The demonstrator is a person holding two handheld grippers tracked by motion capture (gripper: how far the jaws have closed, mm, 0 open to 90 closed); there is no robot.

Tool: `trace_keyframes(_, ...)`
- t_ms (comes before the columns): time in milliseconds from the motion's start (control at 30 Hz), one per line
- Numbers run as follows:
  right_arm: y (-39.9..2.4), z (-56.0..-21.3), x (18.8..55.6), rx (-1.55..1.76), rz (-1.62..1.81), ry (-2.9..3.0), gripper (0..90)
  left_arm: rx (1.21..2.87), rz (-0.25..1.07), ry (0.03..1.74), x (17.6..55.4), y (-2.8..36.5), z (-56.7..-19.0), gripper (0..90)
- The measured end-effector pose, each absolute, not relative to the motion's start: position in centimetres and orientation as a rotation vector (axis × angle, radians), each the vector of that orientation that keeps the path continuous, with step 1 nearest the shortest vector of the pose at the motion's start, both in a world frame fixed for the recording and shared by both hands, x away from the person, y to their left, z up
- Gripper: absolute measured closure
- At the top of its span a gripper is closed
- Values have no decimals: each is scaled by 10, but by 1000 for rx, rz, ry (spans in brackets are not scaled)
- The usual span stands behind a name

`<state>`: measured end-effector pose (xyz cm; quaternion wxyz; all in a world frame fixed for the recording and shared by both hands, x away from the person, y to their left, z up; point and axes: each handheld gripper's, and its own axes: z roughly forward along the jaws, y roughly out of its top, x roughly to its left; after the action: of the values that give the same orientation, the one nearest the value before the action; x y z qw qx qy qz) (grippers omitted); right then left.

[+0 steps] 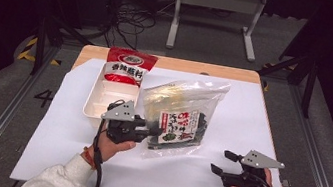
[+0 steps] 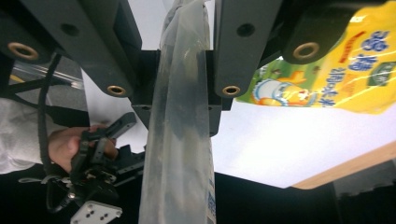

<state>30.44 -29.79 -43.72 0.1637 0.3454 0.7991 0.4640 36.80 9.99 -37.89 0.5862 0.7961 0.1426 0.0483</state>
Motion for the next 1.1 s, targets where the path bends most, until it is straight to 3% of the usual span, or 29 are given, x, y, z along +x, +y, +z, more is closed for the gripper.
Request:
trace_keyframes(700,-301,-445,302,1052,1276,2281,274,1733,344,420,381,173,-337,768)
trace_keyframes(1100,-299,-449,302,1071,1278,2291,271,1767,482,528,408,225,-328,768)
